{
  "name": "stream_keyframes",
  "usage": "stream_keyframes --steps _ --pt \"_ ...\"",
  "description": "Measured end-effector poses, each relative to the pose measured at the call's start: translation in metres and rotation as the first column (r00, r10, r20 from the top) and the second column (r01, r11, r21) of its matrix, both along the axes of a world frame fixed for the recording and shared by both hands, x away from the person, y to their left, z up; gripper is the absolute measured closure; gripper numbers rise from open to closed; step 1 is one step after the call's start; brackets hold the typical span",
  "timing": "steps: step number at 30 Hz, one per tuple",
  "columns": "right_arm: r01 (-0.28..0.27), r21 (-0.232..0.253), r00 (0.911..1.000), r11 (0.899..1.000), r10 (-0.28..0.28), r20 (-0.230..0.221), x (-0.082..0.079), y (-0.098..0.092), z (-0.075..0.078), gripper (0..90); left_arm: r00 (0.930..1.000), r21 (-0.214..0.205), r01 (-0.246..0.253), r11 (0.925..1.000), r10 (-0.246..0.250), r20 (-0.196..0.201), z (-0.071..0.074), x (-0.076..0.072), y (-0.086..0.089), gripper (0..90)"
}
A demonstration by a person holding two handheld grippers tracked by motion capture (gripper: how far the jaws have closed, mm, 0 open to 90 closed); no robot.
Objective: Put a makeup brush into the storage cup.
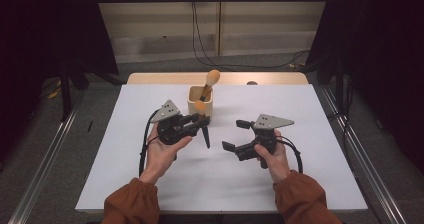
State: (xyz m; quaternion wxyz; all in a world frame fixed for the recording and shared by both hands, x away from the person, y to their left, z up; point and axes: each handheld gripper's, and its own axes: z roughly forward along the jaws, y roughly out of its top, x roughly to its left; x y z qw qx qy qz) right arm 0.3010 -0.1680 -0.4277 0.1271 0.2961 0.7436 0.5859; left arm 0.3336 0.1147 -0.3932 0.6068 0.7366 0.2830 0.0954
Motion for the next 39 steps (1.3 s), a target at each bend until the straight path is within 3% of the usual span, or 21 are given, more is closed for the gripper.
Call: stream_keyframes --steps 2,5,7,10,12,16,24,27,32,39 --pt "0.025 0.003 0.9995 1.000 -0.025 0.017 -0.001 -0.003 0.000 3.4 1.0000 0.000 0.002 1.0000 -0.002 -0.001 0.001 0.000 0.002 70.1" --pt "0.099 0.005 0.9908 0.995 -0.099 0.093 -0.008 -0.005 -0.003 2.0 1.0000 0.010 -0.006 0.9999 0.006 0.001 0.001 0.000 0.004 70.1" --pt "0.110 0.014 0.9904 0.994 -0.111 0.082 -0.011 -0.008 -0.005 1.0 0.9999 0.008 -0.011 0.9999 0.011 -0.003 0.001 0.001 0.005 70.1" --pt "0.155 0.014 0.9816 0.988 -0.156 0.110 -0.015 -0.013 -0.008 0.4 0.9999 0.009 -0.011 0.9999 0.011 0.002 0.003 0.000 0.007 70.1" --pt "0.171 0.012 0.9808 0.985 -0.171 0.094 -0.017 -0.018 -0.007 0.5 0.9999 0.010 -0.011 0.9999 0.011 0.006 0.005 0.000 0.009 70.1" --pt "0.221 0.024 0.9658 0.975 -0.222 0.133 -0.024 -0.027 -0.008 0.4 0.9998 0.024 -0.014 0.9996 0.013 0.015 0.009 0.000 0.015 70.1" --pt "0.236 0.011 0.9673 0.972 -0.236 0.093 -0.032 -0.041 -0.013 0.8 0.9987 0.025 -0.045 0.9987 0.044 0.025 0.015 0.003 0.029 70.1" --pt "0.255 -0.002 0.9629 0.967 -0.253 0.093 -0.035 -0.044 -0.014 1.6 0.9982 0.025 -0.056 0.9981 0.055 0.025 0.016 0.005 0.033 70.1" --pt "0.255 -0.001 0.9637 0.967 -0.255 0.081 -0.040 -0.050 -0.014 1.5 0.9978 0.043 -0.060 0.9973 0.058 0.030 0.020 0.007 0.038 70.1" --pt "0.296 -0.002 0.9537 0.955 -0.296 0.055 -0.048 -0.066 -0.019 0.1 0.9961 0.044 -0.081 0.9958 0.079 0.040 0.026 0.010 0.047 70.1"
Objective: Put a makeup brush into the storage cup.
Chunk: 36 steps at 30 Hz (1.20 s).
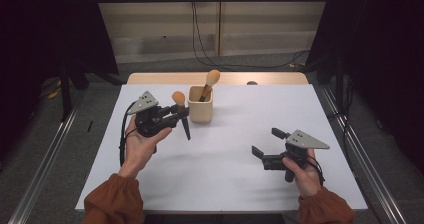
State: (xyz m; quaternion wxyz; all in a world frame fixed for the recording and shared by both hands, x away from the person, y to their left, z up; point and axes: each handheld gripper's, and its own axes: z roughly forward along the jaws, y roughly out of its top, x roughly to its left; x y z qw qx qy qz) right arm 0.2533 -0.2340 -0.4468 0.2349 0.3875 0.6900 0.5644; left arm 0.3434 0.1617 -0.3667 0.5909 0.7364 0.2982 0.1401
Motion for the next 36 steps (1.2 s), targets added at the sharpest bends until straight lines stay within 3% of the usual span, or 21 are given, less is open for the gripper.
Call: stream_keyframes --steps 13,16,25,28,36 --pt "0.087 0.012 0.9962 0.996 -0.087 0.007 -0.017 -0.027 -0.003 0.0 0.9995 -0.011 -0.030 0.9995 0.030 0.011 0.010 0.009 0.009 70.1" --pt "0.083 -0.002 0.9962 0.997 -0.083 0.025 -0.021 -0.029 -0.003 0.0 0.9994 -0.002 -0.033 0.9994 0.033 0.007 0.012 0.012 0.010 70.1" --pt "0.105 -0.015 0.9942 0.994 -0.105 0.024 -0.029 -0.038 -0.007 0.0 0.9985 -0.010 -0.052 0.9986 0.053 0.013 0.020 0.020 0.014 70.1" --pt "0.111 -0.022 0.9935 0.994 -0.110 0.026 -0.032 -0.041 -0.007 0.0 0.9983 0.013 -0.057 0.9983 0.057 0.012 0.021 0.023 0.011 70.1" --pt "0.127 -0.011 0.9918 0.992 -0.127 0.016 -0.038 -0.047 -0.011 0.0 0.9982 0.001 -0.053 0.9986 0.053 0.029 0.031 0.033 0.008 70.1"
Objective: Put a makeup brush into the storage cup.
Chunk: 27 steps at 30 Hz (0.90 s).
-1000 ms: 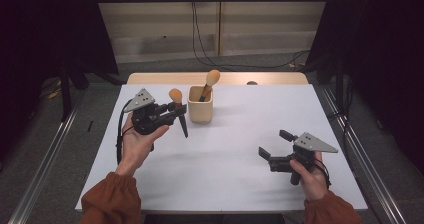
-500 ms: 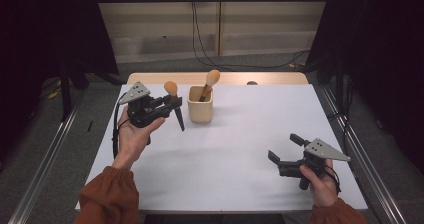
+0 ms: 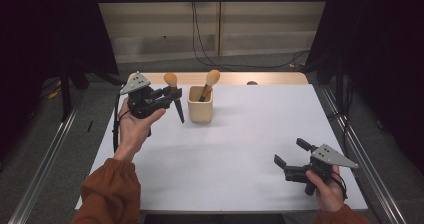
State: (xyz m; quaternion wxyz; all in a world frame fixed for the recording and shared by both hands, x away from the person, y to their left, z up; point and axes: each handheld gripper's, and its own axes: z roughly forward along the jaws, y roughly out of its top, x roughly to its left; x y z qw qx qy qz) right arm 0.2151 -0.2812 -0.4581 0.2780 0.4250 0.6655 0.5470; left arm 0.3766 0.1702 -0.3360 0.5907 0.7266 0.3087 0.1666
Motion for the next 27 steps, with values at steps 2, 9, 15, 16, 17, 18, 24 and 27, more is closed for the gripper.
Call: stream_keyframes --steps 2,9,15,16,17,18,24,27 --pt "0.000 0.002 1.0000 1.000 0.000 -0.004 0.000 -0.001 -0.001 0.0 1.0000 -0.007 -0.006 1.0000 0.006 0.006 0.003 0.003 -0.001 70.1" --pt "0.008 0.000 1.0000 1.000 -0.008 -0.005 0.000 -0.001 -0.001 0.0 0.9997 -0.022 -0.017 0.9996 0.018 0.019 0.017 0.016 -0.003 70.1" --pt "0.007 0.000 1.0000 1.000 -0.007 -0.005 0.000 -0.001 -0.002 0.0 0.9983 -0.034 -0.044 0.9984 0.046 0.036 0.025 0.029 -0.007 70.1" --pt "0.005 0.002 1.0000 1.000 -0.005 -0.006 0.000 -0.002 -0.002 0.0 0.9982 -0.041 -0.046 0.9981 0.048 0.038 0.026 0.031 -0.008 70.1" --pt "0.006 0.003 1.0000 1.000 -0.006 -0.007 0.000 -0.002 -0.002 0.0 0.9979 -0.041 -0.050 0.9979 0.052 0.039 0.027 0.034 -0.010 70.1" --pt "0.006 0.003 1.0000 1.000 -0.006 -0.006 0.000 -0.002 -0.002 0.0 0.9977 -0.044 -0.053 0.9976 0.054 0.041 0.027 0.036 -0.011 70.1" --pt "0.004 0.006 1.0000 1.000 -0.004 0.000 -0.001 -0.002 -0.001 0.0 0.9977 -0.041 -0.055 0.9977 0.056 0.037 0.024 0.047 -0.022 70.1" --pt "0.003 0.008 1.0000 1.000 -0.003 -0.001 -0.001 -0.002 -0.001 0.0 0.9976 -0.034 -0.056 0.9978 0.058 0.037 0.023 0.050 -0.027 70.1"
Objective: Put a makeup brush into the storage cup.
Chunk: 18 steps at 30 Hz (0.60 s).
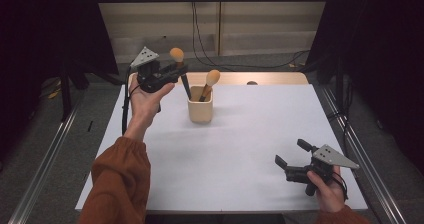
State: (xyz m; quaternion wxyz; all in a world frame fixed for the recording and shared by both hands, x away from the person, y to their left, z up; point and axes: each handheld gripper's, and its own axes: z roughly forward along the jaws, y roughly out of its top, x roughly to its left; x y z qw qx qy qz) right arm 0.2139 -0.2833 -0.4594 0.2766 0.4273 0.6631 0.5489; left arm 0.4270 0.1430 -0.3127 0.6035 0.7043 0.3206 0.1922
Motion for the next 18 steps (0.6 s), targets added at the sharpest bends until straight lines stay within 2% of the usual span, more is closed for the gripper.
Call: stream_keyframes --steps 10,15,18 --pt "0.021 0.004 0.9998 1.000 -0.021 -0.004 0.000 -0.001 -0.001 0.0 0.9998 0.025 -0.017 0.9995 0.016 0.015 -0.003 0.011 -0.013 70.1" --pt "0.021 0.005 0.9998 1.000 -0.021 -0.001 0.000 -0.002 -0.001 0.0 0.9998 0.049 -0.017 0.9986 0.018 -0.005 -0.013 0.018 -0.016 70.1" --pt "0.015 0.006 0.9999 1.000 -0.015 -0.002 0.000 -0.002 -0.001 0.0 0.9998 0.057 -0.019 0.9982 0.019 0.002 -0.019 0.020 -0.018 70.1"
